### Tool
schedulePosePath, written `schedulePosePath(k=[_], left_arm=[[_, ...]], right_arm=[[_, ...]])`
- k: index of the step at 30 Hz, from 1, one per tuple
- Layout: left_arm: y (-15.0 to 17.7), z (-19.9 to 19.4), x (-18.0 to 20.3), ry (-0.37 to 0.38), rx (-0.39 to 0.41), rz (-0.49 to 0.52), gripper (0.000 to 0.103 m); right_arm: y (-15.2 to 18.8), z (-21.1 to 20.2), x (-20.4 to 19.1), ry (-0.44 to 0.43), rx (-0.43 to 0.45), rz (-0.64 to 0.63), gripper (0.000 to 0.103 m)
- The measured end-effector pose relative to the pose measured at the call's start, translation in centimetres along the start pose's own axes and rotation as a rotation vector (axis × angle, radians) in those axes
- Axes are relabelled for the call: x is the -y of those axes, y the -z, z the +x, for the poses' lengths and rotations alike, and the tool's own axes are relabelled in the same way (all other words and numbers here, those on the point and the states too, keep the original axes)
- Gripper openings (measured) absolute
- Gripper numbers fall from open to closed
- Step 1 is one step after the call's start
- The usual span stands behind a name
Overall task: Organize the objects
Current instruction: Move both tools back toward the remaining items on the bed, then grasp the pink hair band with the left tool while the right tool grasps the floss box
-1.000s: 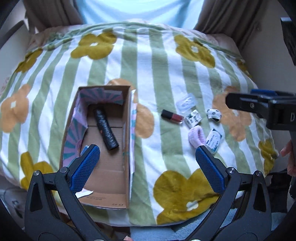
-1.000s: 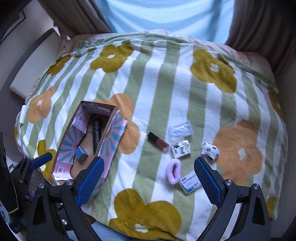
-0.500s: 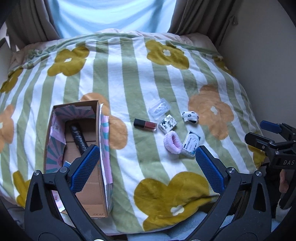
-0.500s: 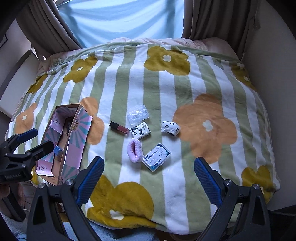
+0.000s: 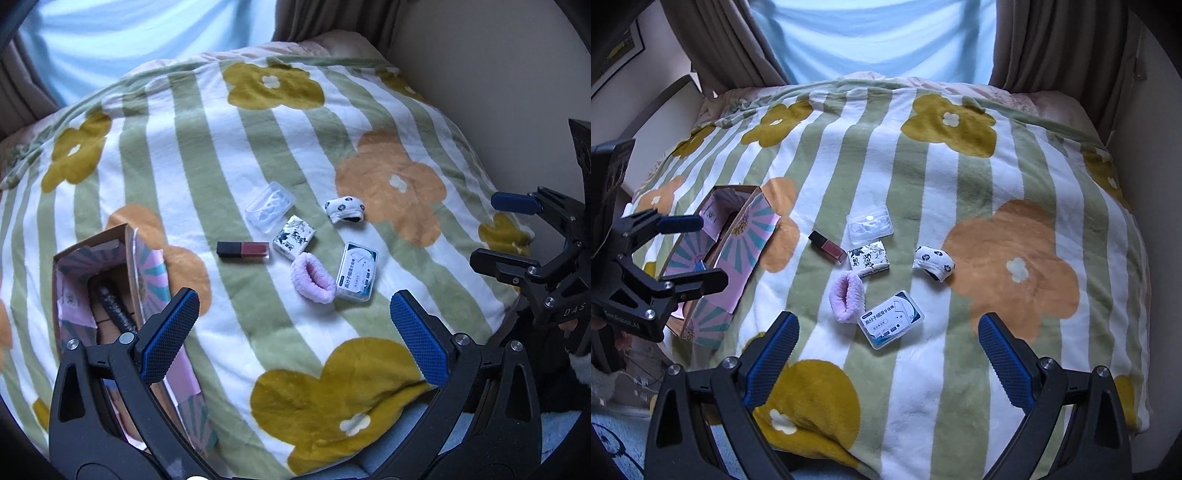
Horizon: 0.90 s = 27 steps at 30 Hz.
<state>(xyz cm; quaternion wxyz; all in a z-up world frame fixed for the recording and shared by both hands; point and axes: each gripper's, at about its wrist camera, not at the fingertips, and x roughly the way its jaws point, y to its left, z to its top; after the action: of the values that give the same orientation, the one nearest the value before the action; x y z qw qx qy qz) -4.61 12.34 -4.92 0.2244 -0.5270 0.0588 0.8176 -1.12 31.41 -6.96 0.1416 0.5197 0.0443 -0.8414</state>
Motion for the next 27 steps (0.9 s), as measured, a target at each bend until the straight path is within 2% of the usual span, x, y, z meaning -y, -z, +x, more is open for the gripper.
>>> schedulePosePath(k=[8,15,21,27], left_arm=[[0.4,9.4,2.6,0.053,-0.058,0.27,0.103],[1.6,16.4,3.2,0.071,-0.11,0.439,0.103],[2.0,19.4,3.3,0.067,-0.136,0.567,0.103],[1.7,21.2,3.5,0.097,-0.141,0.628,0.103]], right_arm=[[2.4,7.9,1.2,-0.062,-0.028,-0.204,0.097],[3.5,14.8,1.7,-0.134,-0.072,-0.269,0.097],[4.8,18.0,1.4,-0.171,-0.096,-0.318,0.097],[5.6,20.2,0.6,-0.132,-0.103,-0.418,0.097]])
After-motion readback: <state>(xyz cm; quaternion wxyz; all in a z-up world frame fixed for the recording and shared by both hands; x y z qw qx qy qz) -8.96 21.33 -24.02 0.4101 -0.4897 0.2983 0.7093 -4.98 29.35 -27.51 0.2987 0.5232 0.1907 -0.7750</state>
